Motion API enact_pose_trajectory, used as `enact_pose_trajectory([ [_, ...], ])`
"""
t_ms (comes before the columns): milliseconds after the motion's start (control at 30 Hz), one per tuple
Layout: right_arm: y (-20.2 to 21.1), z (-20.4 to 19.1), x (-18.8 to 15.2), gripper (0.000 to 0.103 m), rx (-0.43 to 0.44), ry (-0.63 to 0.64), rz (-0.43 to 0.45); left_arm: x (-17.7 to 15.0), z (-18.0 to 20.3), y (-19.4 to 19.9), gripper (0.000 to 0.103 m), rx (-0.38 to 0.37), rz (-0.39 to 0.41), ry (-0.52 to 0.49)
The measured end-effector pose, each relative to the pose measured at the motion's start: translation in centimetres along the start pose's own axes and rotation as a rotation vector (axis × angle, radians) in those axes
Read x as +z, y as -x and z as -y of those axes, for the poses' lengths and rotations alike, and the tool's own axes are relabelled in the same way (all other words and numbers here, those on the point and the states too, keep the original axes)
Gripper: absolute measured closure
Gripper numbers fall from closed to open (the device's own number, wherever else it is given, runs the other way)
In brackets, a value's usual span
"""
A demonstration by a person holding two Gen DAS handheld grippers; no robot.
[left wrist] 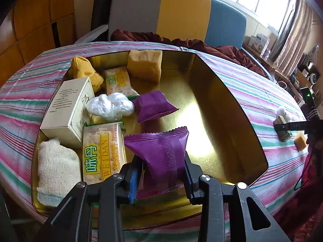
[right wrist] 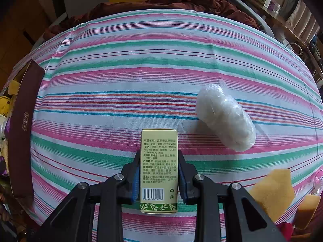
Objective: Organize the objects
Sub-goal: 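Carry the purple packet over the gold tray with the left tool, then release the purple packet into the tray with the left tool while the right tool drops the green box there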
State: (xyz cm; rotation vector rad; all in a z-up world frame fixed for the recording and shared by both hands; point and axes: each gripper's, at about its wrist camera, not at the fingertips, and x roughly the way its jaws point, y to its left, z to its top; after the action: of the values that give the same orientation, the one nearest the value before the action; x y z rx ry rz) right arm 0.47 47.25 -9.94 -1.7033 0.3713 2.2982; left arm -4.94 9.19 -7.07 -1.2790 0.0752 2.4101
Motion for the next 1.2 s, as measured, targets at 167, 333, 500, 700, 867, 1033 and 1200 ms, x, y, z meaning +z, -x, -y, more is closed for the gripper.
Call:
enact_pose_trajectory([
  [167,0.1,-0.1,-0.2,0.073,-0.002,0.001,0.001,-0.3,0.2,-0.4,0.066,0.017,-0.014,-0.008],
  [333,0.0,0.1,-0.1,0.073,-0.003,0.002,0.001,-0.6,0.3,-0.8,0.065,0.049,-0.023,-0.020],
  [500,0.0,0.0,-0.1,0.073,-0.002,0.000,0.001,-0.8,0.3,-0.6,0.063,0.068,-0.010,-0.022],
  [700,0.0,0.0,-0.2,0.073,-0.003,0.000,0.001,-0.9,0.0,-0.3,0.062,0.078,-0.002,-0.019],
  [867,0.1,0.0,-0.2,0.073,-0.013,0.007,0.008,-0.8,-0.1,0.4,0.052,0.081,0.022,-0.015],
  [1033,0.4,-0.3,-0.1,0.073,-0.031,0.025,0.025,-0.6,-0.7,1.3,0.051,0.081,0.047,-0.001],
  [1200,3.0,-1.6,-0.1,0.073,0.049,0.013,0.095,0.3,-2.6,3.5,0.050,0.094,0.099,0.029],
])
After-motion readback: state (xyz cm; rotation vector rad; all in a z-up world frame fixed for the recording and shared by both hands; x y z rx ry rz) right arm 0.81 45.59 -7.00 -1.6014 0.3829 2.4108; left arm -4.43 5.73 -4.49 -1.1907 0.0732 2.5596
